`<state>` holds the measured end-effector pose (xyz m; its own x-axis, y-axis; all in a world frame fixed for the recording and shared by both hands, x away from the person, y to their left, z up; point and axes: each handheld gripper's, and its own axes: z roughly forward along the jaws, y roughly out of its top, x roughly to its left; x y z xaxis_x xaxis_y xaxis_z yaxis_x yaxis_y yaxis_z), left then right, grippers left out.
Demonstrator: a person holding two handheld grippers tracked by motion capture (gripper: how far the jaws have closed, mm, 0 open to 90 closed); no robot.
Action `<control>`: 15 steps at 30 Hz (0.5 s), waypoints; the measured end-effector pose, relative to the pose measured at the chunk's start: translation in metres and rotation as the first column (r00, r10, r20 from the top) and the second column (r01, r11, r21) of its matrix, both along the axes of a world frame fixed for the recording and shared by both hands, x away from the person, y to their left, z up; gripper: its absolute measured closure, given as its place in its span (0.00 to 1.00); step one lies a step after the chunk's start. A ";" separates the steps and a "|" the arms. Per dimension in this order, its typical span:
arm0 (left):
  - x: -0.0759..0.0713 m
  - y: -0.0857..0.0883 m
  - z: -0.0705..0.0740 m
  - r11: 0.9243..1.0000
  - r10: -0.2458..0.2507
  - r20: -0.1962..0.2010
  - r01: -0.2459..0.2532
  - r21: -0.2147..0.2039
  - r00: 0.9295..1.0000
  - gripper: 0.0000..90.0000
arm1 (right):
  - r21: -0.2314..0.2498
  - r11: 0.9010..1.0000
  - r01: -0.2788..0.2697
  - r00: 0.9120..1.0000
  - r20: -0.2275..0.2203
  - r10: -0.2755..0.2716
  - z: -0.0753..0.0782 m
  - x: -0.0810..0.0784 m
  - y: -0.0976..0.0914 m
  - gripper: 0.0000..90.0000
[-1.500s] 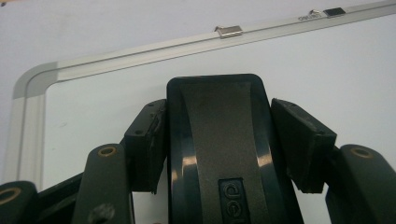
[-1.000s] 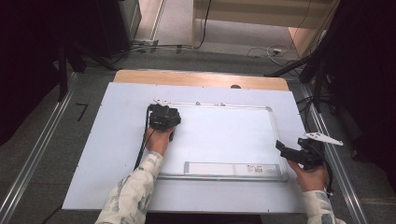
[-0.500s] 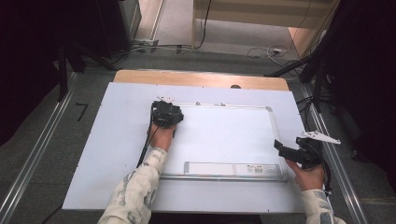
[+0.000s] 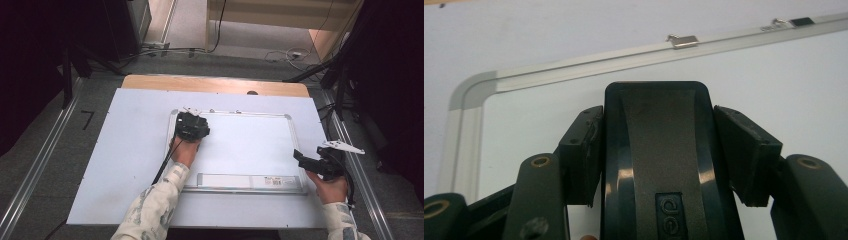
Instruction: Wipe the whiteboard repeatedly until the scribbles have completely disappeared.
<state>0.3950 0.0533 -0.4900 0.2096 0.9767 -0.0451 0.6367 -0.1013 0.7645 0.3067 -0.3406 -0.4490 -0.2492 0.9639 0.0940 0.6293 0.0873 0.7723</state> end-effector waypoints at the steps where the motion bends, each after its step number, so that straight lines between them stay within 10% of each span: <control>1: -0.001 -0.001 0.000 1.000 -0.008 0.001 0.008 0.004 1.000 0.46 | 0.000 1.000 0.000 1.000 0.000 0.000 0.000 0.000 0.000 0.09; 15: -0.027 0.017 -0.001 1.000 -0.029 -0.006 0.029 -0.005 1.000 0.46 | -0.002 1.000 0.006 1.000 -0.001 -0.006 0.000 -0.002 -0.001 0.09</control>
